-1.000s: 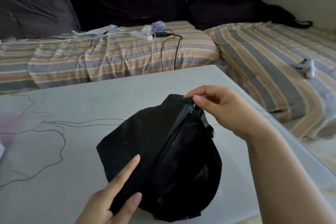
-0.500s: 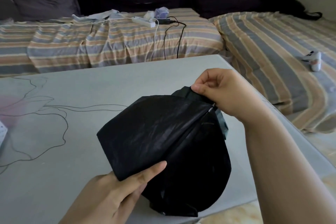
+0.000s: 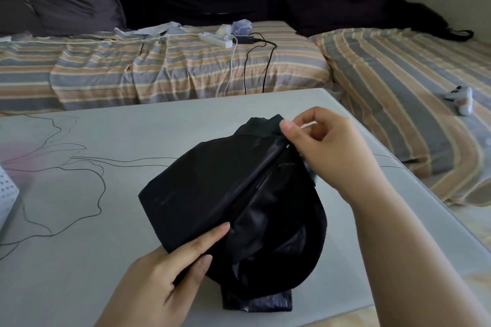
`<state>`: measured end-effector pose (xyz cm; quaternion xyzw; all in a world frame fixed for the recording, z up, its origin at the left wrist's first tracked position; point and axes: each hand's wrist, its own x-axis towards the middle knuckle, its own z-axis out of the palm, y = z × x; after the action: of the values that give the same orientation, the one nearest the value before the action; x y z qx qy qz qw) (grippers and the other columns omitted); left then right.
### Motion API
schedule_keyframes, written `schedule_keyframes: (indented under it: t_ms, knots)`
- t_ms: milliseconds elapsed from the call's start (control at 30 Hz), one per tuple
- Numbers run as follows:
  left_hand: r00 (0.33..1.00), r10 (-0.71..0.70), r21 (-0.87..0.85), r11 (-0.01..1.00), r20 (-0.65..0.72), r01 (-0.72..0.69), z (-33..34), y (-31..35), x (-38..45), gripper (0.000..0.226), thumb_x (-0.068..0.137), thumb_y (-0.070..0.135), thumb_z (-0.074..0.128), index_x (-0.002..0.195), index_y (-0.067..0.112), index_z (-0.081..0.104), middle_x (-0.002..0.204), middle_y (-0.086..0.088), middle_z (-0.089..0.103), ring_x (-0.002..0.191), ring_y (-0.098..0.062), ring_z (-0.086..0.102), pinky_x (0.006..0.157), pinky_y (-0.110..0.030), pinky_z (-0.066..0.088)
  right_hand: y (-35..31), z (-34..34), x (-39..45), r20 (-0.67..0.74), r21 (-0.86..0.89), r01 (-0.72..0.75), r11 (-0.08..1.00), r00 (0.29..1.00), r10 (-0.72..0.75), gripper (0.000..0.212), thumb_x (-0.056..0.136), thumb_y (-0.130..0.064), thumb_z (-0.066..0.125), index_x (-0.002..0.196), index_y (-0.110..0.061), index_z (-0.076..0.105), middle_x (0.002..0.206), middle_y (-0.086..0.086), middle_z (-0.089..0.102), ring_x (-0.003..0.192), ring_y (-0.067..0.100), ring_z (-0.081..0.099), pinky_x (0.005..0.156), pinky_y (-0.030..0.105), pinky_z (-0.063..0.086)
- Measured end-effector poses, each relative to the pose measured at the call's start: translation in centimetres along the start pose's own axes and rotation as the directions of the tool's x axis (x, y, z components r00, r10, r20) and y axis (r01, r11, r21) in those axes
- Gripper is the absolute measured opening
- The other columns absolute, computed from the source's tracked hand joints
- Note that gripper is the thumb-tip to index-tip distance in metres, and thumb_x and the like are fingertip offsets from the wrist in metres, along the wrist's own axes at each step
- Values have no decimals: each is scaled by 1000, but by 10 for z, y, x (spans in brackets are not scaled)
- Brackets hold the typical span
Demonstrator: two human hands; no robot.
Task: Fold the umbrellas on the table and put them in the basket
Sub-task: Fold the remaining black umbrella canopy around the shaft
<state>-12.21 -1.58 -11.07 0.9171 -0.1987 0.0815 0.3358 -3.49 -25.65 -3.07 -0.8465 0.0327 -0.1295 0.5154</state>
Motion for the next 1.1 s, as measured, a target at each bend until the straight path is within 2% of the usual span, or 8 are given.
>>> schedule_keyframes:
  t_ms: [167,333,400,567,667,767,867,1100]
  knots:
    - [993,-106,-143,983,45,112,-2,3,-1,41,80,76,37,118,66,50,83,9,67,48,-17,59,50,-23,50,1,0,-1,94,35,-14,999,995,10,27,84,-43,66,74,-18,68,69,3,69,59,14,60,59,33,52]
    - [968,-237,-280,927,79,250,2,0,-2,58,58,94,34,112,75,44,50,5,48,40,-26,43,44,-39,44,13,0,3,219,215,-66,974,976,18,16,92,-27,61,84,-16,72,74,-4,72,62,5,63,58,19,47]
    - [958,-273,-330,899,88,287,1,5,0,59,55,92,41,110,75,45,49,1,51,42,-21,44,43,-30,42,16,1,5,188,202,-51,978,982,13,15,94,-21,60,85,-18,71,72,-7,70,62,3,61,60,16,45]
    - [932,-336,-518,777,138,357,-2,23,3,32,72,61,57,100,74,52,49,-10,56,39,-13,46,46,-17,42,19,11,10,86,93,1,996,996,-9,15,92,-22,62,79,-26,65,76,-6,65,67,4,56,64,14,45]
    - [938,-313,-541,769,147,341,1,25,3,53,71,29,66,99,73,53,48,-7,57,38,-12,45,45,-16,41,19,17,11,37,46,31,998,999,-33,5,88,-26,67,86,-27,62,75,-8,59,63,1,51,60,8,40]
    - [925,-356,-558,744,135,368,2,22,5,57,85,15,62,100,70,56,45,-7,54,39,-14,44,43,-17,40,21,15,10,-86,-27,-13,1000,996,11,36,82,-42,69,111,-29,52,93,-9,54,77,6,55,66,18,41]
    - [896,-440,-583,713,59,389,-1,13,12,58,89,13,60,99,70,56,44,-14,51,39,-19,43,40,-18,39,18,10,-5,-208,-58,-100,993,974,86,39,82,-52,63,106,-27,47,96,-8,53,88,13,55,70,27,38]
    - [810,-569,-640,676,-140,364,-11,-3,26,50,92,19,59,104,67,56,62,-15,58,45,-24,53,47,-34,45,11,59,-36,383,-12,-417,909,838,389,53,78,-65,54,101,-17,57,71,0,71,66,16,70,61,28,49]
